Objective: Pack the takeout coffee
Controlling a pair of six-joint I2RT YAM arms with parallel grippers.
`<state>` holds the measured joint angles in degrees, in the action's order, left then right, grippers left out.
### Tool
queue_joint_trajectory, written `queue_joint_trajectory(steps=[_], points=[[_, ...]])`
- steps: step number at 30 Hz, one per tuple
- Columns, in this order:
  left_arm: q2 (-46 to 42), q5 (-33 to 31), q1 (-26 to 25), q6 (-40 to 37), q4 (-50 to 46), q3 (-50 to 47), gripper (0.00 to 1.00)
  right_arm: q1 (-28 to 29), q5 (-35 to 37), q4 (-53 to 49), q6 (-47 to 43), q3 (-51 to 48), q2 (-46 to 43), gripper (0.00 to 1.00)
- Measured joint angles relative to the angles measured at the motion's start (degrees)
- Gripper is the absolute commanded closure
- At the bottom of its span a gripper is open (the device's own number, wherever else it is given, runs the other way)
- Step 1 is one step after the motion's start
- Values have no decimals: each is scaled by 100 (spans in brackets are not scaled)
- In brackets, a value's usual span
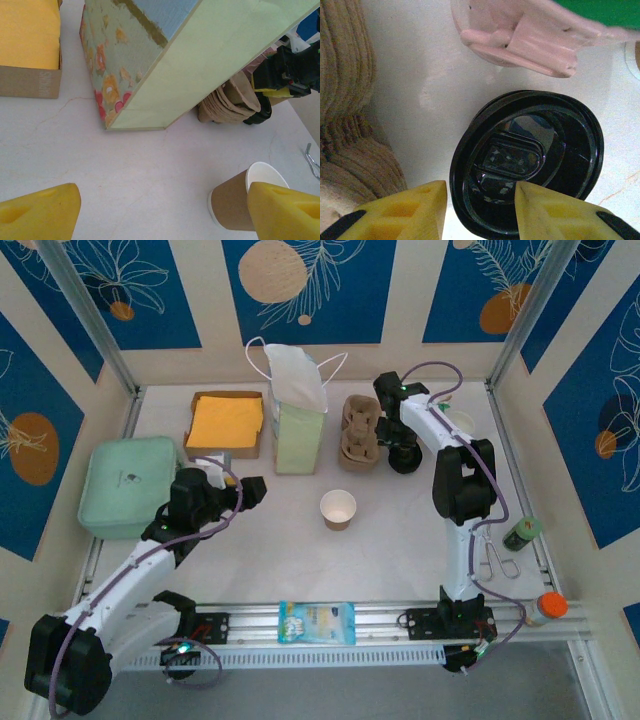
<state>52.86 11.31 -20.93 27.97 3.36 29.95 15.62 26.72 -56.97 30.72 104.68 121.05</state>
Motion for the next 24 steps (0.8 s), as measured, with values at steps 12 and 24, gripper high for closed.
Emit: queue_joint_trajectory(steps=[12, 24], points=[[2, -46, 0, -2, 2, 0, 13, -13, 44, 39, 35, 55, 107, 65], [2, -87, 0, -109, 2, 0, 13, -35, 142, 33, 79, 129, 260, 82]])
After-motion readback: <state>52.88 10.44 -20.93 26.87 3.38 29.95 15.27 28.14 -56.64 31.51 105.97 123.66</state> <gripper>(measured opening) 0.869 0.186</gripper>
